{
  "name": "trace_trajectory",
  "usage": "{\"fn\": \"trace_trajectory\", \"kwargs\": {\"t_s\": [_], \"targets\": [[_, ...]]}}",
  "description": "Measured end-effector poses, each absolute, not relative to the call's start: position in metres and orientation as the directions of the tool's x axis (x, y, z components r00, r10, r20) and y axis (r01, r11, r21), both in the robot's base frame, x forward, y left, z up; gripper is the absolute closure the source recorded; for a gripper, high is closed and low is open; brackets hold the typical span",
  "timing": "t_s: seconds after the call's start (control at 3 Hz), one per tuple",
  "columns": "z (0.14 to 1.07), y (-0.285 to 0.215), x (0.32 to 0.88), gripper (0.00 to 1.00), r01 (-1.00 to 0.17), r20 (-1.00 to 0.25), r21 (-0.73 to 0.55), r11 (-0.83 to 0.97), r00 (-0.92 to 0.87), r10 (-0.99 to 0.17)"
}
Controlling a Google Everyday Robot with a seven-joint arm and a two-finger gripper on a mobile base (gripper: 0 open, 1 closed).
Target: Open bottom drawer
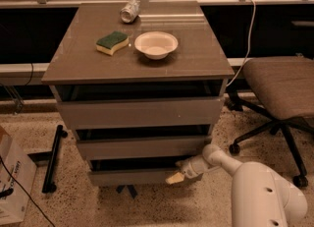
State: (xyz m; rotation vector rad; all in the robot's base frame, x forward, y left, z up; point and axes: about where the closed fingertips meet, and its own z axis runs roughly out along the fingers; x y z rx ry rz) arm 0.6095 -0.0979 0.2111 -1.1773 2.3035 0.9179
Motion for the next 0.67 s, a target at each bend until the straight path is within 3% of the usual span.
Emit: {"fn": "trace_trajectory", "kwargs": {"t_s": [0.33,0.67], "targets": [[0.2117,-0.0979,0.6094,0.44,-0.821,-0.6,0.374,0.431,-0.569,-0.563],[0.2117,-0.0979,0.6094,0.21,-0.821,-0.6,0.374,0.432,-0.569,-0.563]]}}
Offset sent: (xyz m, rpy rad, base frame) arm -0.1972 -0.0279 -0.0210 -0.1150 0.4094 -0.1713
